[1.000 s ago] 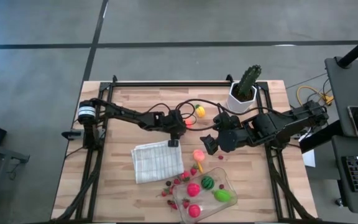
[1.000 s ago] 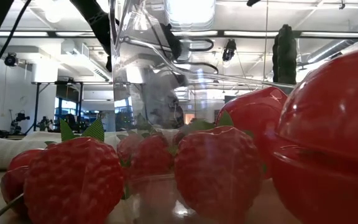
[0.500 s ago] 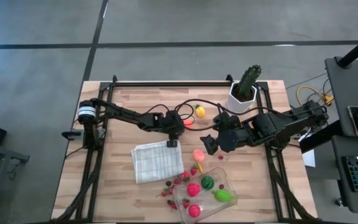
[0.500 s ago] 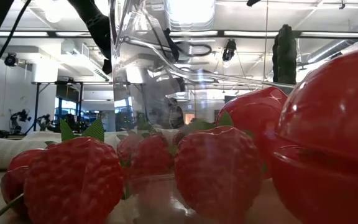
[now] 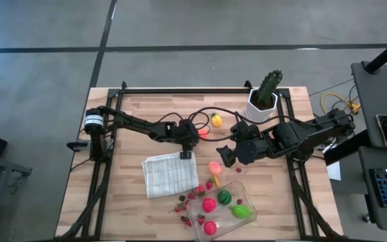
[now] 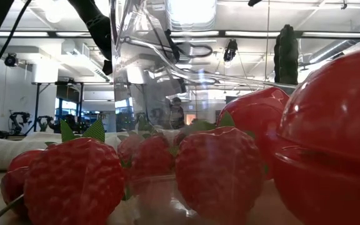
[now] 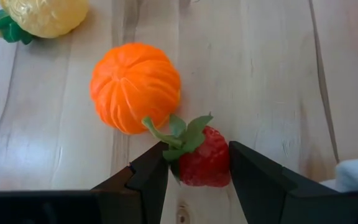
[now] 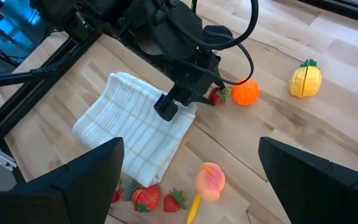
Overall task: Pick and placing Produce into tupperware
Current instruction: Put the strawberry into the transparent bin
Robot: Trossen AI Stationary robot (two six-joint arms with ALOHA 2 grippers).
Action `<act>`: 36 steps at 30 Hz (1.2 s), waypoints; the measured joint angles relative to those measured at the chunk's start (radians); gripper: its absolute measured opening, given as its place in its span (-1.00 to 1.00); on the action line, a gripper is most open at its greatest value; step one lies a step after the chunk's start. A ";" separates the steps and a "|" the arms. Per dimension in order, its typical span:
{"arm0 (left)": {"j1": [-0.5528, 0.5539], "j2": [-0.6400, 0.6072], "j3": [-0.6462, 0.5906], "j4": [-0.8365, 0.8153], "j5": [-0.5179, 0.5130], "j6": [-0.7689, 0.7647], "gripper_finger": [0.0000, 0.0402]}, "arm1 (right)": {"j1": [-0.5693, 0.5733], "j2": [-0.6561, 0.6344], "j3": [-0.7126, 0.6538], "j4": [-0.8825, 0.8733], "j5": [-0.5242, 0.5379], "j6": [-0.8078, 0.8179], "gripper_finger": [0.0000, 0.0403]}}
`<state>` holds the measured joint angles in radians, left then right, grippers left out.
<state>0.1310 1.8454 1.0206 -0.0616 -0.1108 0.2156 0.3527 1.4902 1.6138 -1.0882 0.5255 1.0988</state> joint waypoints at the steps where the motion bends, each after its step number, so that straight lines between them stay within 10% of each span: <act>1: 0.000 0.000 0.000 0.000 0.000 0.000 -0.26 | 0.000 0.000 0.000 0.000 0.000 0.000 0.81; 36: -0.023 -0.208 0.148 -0.264 0.048 -0.088 -0.47 | -0.014 -0.066 0.000 0.003 0.002 -0.035 0.80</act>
<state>0.1084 1.6376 1.1684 -0.3254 -0.0626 0.1275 0.3382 1.4247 1.6142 -1.0847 0.5278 1.0634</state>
